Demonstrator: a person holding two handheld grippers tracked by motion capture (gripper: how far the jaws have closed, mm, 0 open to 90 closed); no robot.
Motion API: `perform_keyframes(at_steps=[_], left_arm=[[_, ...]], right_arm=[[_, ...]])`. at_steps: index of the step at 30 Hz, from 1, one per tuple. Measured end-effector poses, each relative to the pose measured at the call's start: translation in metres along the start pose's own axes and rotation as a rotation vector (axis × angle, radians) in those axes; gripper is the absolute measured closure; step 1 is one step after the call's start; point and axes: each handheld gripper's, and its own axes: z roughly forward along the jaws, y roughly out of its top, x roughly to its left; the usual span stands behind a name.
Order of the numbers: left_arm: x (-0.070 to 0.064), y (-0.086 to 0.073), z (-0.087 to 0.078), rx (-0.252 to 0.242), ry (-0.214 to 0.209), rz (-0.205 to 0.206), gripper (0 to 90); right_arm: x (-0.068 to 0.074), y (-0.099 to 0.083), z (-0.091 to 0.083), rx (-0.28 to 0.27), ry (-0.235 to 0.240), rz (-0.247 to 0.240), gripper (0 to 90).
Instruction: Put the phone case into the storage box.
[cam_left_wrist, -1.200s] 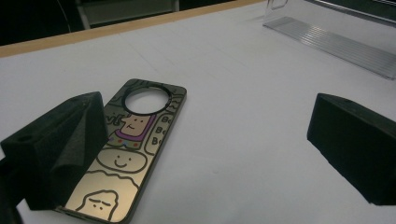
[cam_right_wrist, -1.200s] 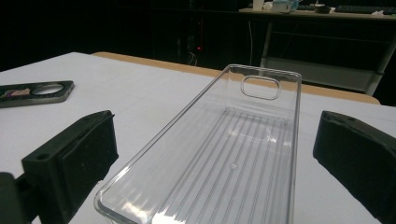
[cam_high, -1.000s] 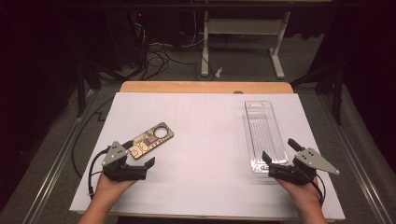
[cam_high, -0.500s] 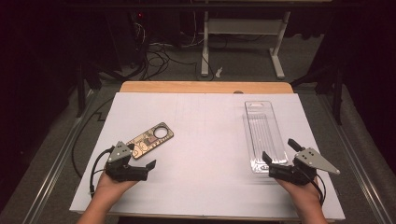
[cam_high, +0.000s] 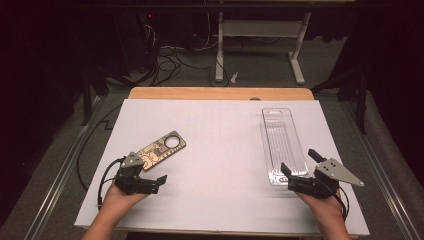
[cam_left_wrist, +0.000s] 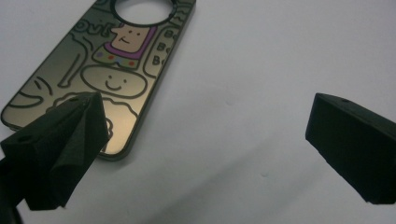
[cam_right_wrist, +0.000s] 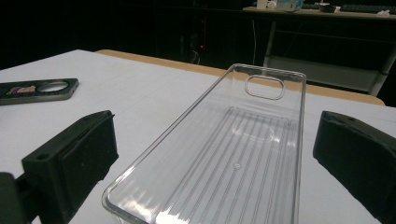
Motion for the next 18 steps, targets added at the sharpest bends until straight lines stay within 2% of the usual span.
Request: perform_keyframes(at_steps=[7, 10, 14, 18], left_arm=[[-0.0046, 0.0006, 0.0055, 0.069, -0.027, 0.012, 1.4], [-0.0041, 0.0006, 0.0052, 0.078, -0.030, 0.009, 5.1], [-0.0010, 0.0000, 0.0010, 0.059, -0.009, -0.009, 18.2], [0.0011, -0.0012, -0.0019, 0.043, -0.010, -0.007, 37.3]], right_arm=[[0.0006, -0.0002, 0.0005, -0.001, 0.004, -0.002, 0.3], [0.0006, 0.0000, 0.0002, -0.001, 0.005, -0.002, 0.3], [-0.0005, -0.0002, -0.0001, -0.002, 0.002, -0.003, 0.3], [-0.0011, 0.0000, -0.0007, -0.005, 0.000, -0.001, 0.3]])
